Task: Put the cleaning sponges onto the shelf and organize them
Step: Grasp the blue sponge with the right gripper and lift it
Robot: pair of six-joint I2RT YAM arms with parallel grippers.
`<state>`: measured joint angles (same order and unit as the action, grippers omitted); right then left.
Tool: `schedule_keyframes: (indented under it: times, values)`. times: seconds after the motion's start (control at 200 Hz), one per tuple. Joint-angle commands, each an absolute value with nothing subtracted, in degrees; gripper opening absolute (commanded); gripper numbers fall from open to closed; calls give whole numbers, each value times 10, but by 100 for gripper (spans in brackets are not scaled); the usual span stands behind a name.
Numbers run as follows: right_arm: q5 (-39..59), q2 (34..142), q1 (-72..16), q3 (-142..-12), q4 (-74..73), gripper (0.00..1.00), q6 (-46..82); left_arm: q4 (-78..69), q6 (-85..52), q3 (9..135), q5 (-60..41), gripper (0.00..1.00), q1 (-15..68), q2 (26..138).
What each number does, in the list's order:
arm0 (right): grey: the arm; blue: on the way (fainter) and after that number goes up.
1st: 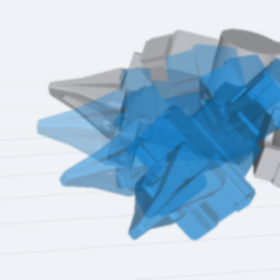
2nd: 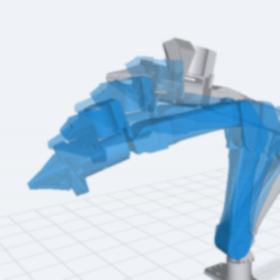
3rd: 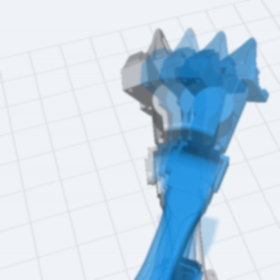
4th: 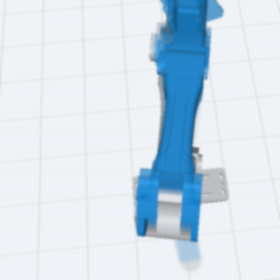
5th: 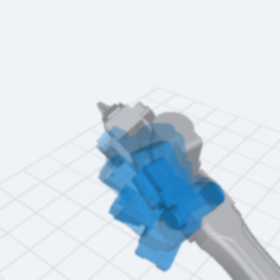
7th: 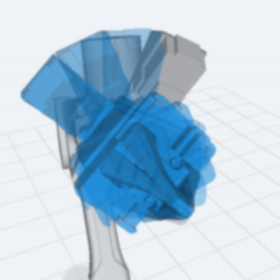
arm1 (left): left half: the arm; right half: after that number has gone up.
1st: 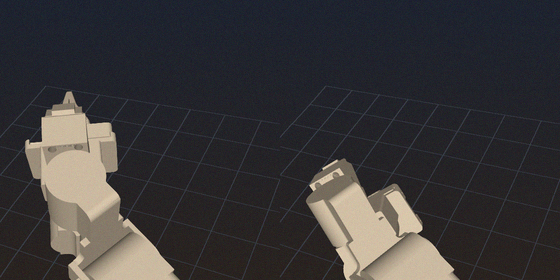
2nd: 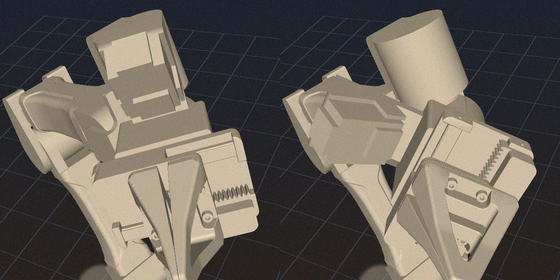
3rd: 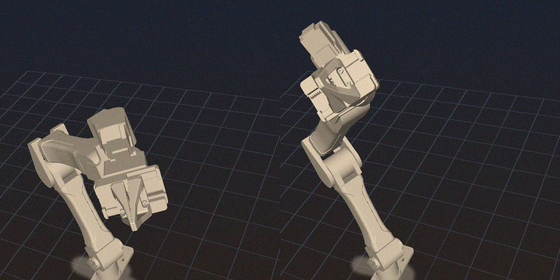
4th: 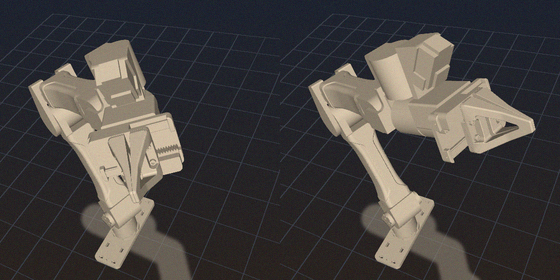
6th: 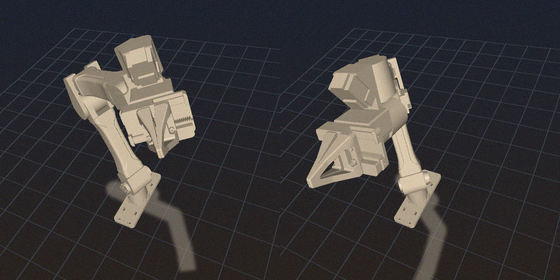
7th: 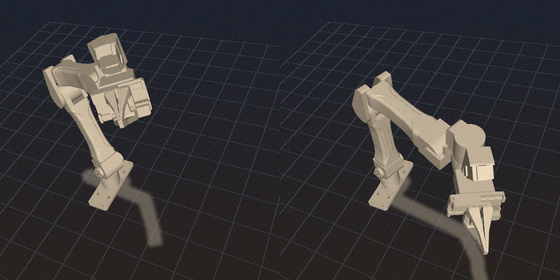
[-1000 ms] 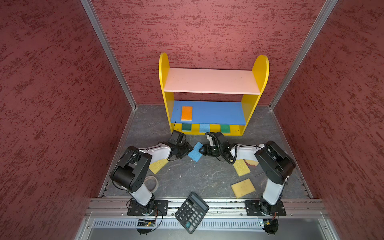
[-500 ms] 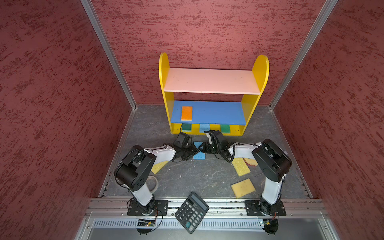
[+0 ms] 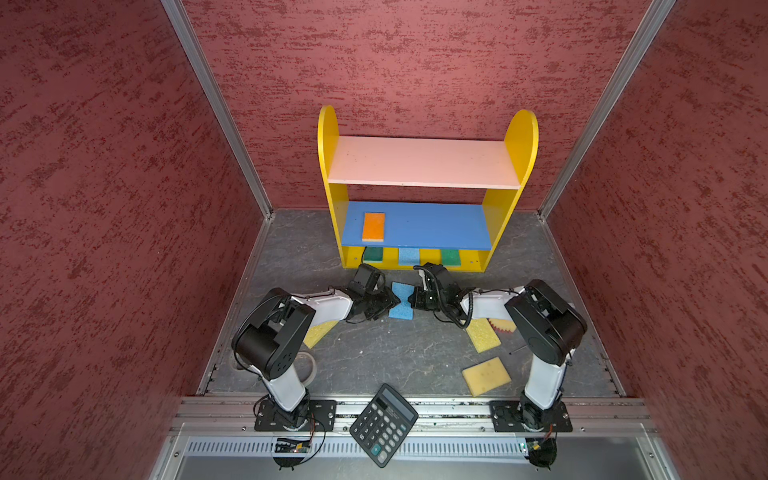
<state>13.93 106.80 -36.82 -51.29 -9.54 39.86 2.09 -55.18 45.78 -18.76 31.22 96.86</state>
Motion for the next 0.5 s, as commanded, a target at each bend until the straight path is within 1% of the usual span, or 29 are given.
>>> schedule_keyframes:
  times: [0.0, 0.1, 0.306, 0.496]
  values:
    - [129, 1058, -371, -512, -40, 0, 372, 68, -532, 453, -133, 53, 315, 940]
    - [108, 1016, -371, -512, -39, 0, 336, 108, -503, 459, -78, 53, 316, 881]
    - [58, 954, -371, -552, 24, 0, 247, 174, -453, 477, 15, 56, 302, 774]
    - [-2, 913, -371, -575, 56, 0, 191, 173, -445, 474, 20, 60, 254, 711]
